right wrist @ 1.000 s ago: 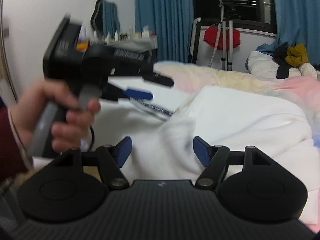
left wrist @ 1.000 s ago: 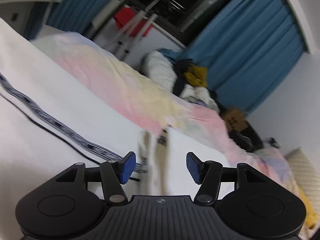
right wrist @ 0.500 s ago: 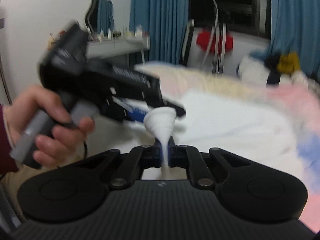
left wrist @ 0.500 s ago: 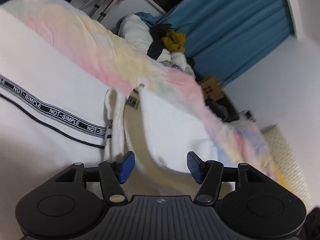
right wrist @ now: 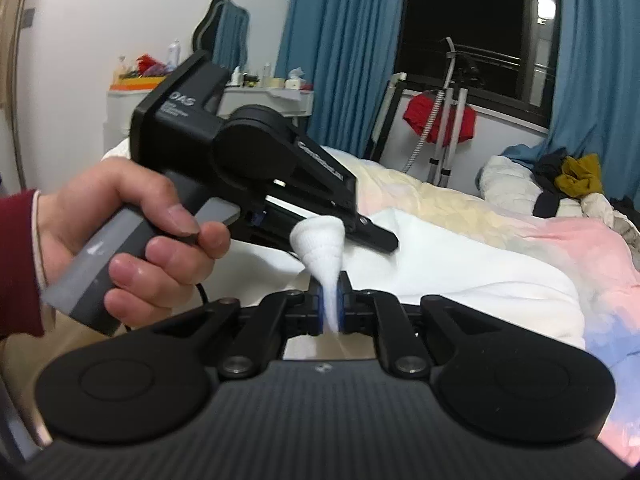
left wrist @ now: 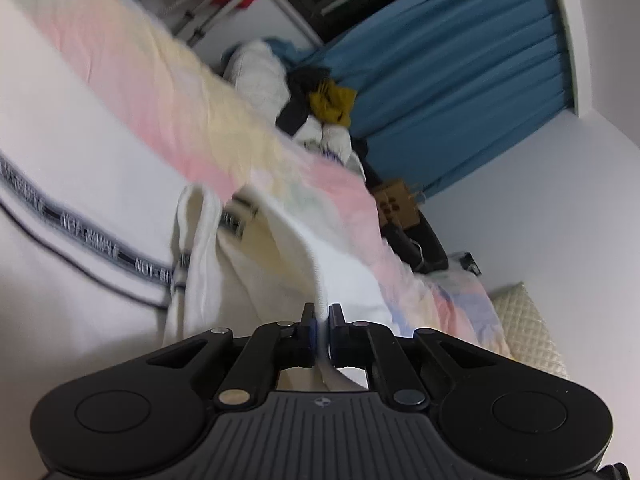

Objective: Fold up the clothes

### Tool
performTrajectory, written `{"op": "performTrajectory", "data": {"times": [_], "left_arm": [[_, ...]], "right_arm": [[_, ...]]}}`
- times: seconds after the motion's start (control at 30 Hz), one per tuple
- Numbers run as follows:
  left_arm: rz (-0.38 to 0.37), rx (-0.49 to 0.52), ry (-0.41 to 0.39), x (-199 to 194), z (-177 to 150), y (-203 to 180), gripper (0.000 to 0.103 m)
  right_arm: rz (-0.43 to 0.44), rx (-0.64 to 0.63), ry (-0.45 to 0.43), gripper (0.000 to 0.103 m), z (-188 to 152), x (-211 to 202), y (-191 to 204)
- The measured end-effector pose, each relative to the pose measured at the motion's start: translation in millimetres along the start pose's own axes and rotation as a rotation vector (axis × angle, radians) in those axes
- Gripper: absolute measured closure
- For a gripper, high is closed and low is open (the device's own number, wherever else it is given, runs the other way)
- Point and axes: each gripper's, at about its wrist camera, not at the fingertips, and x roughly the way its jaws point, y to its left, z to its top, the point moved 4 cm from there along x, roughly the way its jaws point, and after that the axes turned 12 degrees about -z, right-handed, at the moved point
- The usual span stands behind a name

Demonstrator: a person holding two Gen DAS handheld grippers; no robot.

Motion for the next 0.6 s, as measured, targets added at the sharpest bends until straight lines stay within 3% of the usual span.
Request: {"op": "performTrajectory", "data": {"times": [0.17, 0.2, 0.27, 0.37, 0.43, 0.5, 0.6], "left_arm": [[0.051, -0.005, -0.057, -10, 5, 9, 0.094], [0.052, -0.020, -0.069, -15, 5, 11, 0.090], [0.036, -0.045, -0.089, -23, 4, 9, 0.071], [0.013, -0.068, -0.112, -41, -6, -4, 0.054], [0.006, -0.087, -0.108, -53, -17, -15, 0.048], [0.001, -0.116, -0.100, -61, -32, -26, 0.044], [0.004, -0.163, -0.095, -67, -51, -38, 0.040]], "right_arm": [[-0.013, 0.058, 0.054, 0.073, -3, -4, -13], [-0.004, 0.111, 0.065, 0.071, -3, -10, -22], [0.004, 0.261, 0.088, 0.063, -6, -22, -47], [-0.026, 0.579, 0.136, 0.049, -24, -39, -102], [-0.083, 0.839, 0.197, 0.045, -48, -41, -148], [-0.106, 1.133, 0.259, 0.046, -81, -38, -192], [-0.052, 1.540, 0.287, 0.046, -132, -36, -237]]}}
